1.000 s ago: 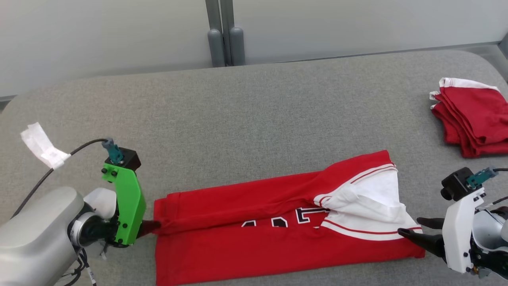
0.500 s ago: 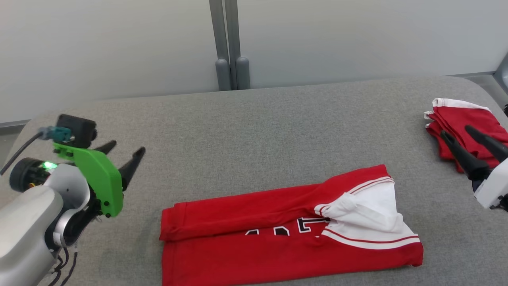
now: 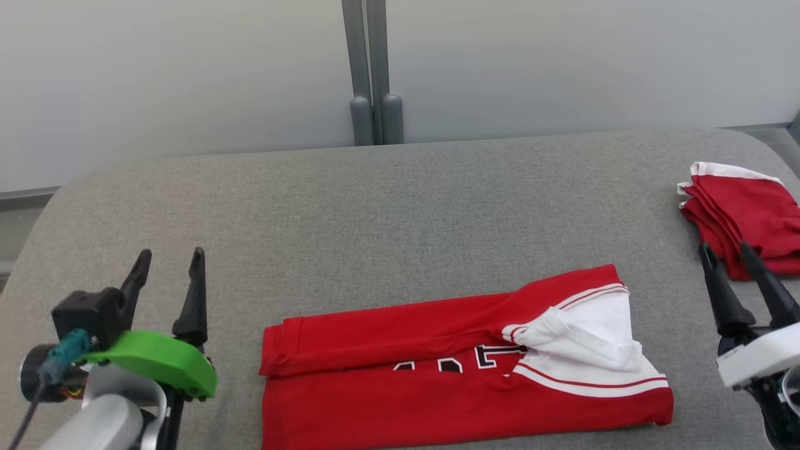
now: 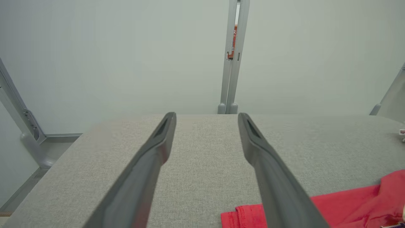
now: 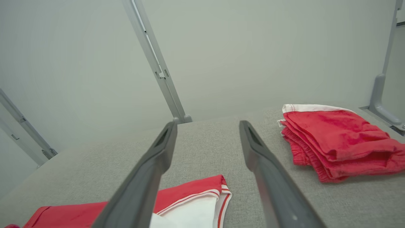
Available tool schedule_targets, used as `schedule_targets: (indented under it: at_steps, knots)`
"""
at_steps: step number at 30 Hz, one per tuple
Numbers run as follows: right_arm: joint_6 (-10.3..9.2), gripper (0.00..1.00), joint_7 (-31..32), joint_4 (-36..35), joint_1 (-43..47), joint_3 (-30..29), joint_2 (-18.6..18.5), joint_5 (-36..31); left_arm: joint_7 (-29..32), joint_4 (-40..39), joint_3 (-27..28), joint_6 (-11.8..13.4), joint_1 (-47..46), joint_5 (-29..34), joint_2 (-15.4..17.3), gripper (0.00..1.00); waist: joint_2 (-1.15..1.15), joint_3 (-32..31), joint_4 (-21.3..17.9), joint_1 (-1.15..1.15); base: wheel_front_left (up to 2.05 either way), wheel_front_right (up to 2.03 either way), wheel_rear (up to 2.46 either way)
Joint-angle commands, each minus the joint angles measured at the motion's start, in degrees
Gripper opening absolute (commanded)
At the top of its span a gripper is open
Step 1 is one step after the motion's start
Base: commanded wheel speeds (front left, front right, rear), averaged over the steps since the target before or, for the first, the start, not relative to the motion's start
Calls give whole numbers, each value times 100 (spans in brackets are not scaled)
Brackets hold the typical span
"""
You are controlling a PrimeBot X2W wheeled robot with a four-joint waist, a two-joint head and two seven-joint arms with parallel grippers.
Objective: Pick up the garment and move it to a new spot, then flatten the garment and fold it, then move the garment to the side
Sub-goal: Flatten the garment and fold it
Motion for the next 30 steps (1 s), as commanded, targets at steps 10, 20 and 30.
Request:
schedule_targets:
  at_steps: [10,20,30]
  knots:
    - [-3,100,191,-207,1030,-743,822,-867,-44,-351,1528,-354,1617,1362,-1212,100,0,50,118,0,0,0,0]
    - [-2,100,2351,821,178,-452,1003,-938,-43,10,1655,-919,1442,1802,-1597,100,0,150,183,0,0,0,0]
    - [-2,100,3622,2201,-657,-623,1351,-1209,-39,470,1464,-1191,1276,1855,-1868,100,0,248,466,0,0,0,0]
